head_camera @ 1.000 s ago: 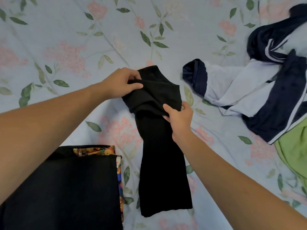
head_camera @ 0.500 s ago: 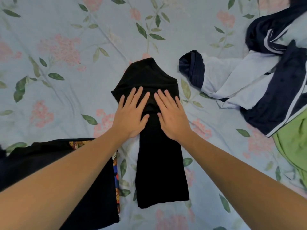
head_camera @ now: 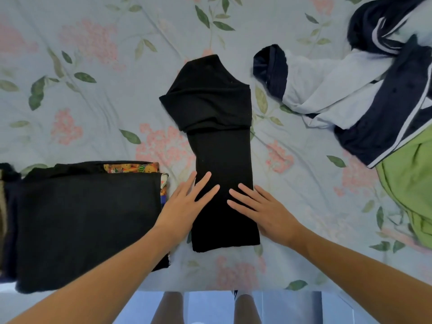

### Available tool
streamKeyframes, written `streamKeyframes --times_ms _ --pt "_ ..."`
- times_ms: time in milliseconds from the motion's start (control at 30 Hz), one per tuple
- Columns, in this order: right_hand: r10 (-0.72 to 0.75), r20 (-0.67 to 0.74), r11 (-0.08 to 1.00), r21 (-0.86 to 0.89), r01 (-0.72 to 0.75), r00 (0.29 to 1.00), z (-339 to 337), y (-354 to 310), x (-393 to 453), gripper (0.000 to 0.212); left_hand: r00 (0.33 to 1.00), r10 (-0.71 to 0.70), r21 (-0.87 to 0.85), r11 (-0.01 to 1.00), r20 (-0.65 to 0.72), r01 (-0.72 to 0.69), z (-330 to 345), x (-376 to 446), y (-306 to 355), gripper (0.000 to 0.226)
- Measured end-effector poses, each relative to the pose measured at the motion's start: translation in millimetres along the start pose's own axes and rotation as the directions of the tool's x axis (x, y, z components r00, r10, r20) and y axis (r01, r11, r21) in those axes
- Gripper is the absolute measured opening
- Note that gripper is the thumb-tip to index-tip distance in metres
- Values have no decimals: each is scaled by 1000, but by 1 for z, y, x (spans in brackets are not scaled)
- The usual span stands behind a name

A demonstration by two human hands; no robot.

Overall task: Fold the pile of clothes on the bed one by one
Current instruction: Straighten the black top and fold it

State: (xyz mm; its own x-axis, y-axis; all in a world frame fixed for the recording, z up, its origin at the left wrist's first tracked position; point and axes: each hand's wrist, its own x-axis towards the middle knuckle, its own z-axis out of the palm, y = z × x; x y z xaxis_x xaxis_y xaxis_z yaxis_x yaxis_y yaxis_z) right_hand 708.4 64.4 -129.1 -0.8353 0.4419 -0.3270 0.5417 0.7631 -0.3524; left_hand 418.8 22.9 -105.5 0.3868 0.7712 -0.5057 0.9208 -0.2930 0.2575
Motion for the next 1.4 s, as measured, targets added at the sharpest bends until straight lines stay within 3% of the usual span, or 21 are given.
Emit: streamKeyframes --times_ms 67,167,267,333,400,433,500,567,633,700,767,800,867,933,967,1033,1133,1200,1300,1400 --pt "-20 0 999 40 20 1000 0 2 2 98 999 29 2 1000 -18 -29 7 -8 5 106" --pt "11 -48 981 195 -2 999 3 4 5 83 981 86 -55 994 -176 -97 28 -17 2 102" --pt "162 -166 889 453 -71 973 5 0 4 51 957 -27 -358 930 -290 -82 35 -17 2 67" --pt "351 -187 763 626 -164 918 0 -9 5 36 936 -246 -690 724 -251 5 26 -11 12 45" --pt "580 -117 562 774 -292 806 -15 -17 14 13 868 -478 -937 346 -134 46 8 -2 23 28" --pt "677 -69 463 814 -351 733 -22 -18 19 30 832 -553 -978 195 -51 70 4 3 25 28" --pt "778 7 329 847 -417 628 -27 -14 28 47 778 -624 -987 61 76 146 0 12 24 36" --pt "826 23 282 848 -448 563 -28 -8 33 38 741 -664 -978 71 101 197 2 22 23 44" --pt "844 18 300 812 -500 535 -26 -6 36 22 694 -717 -955 157 65 251 3 28 29 42" --pt "829 -12 363 771 -523 559 -28 -8 36 24 622 -779 -870 355 -74 342 3 27 38 38" --pt "806 -93 469 703 -534 585 -31 -11 33 40 566 -787 -655 566 -247 501 1 18 43 21" --pt "758 -214 596 612 -520 616 -33 -12 29 45 585 -737 -504 667 -338 549 2 14 44 35" --pt "507 -440 858 342 -384 741 -30 -10 22 46 766 -473 -288 879 -436 380 10 6 40 63" --pt "248 -407 964 197 -181 879 -21 -8 14 51 896 -151 -108 987 -418 115 17 0 37 82" --pt "182 -301 976 173 -134 936 -16 -10 9 59 929 -71 -40 997 -362 61 23 -2 36 88" --pt "170 -125 980 125 -155 977 -6 -9 4 76 963 -94 -15 996 -254 93 29 0 30 99" --pt "247 -169 966 122 -228 954 -6 3 12 76 955 -134 -27 991 -266 132 21 14 18 107" --pt "255 -275 952 237 -192 927 -14 10 25 59 938 -84 -70 996 -336 64 8 24 7 88" --pt "397 -368 852 488 -189 841 -49 18 42 37 904 -145 -390 921 -403 -26 -27 29 -11 43" --pt "534 -335 692 701 -173 776 -103 36 67 25 870 -336 -738 674 -360 -45 -85 40 -31 22"
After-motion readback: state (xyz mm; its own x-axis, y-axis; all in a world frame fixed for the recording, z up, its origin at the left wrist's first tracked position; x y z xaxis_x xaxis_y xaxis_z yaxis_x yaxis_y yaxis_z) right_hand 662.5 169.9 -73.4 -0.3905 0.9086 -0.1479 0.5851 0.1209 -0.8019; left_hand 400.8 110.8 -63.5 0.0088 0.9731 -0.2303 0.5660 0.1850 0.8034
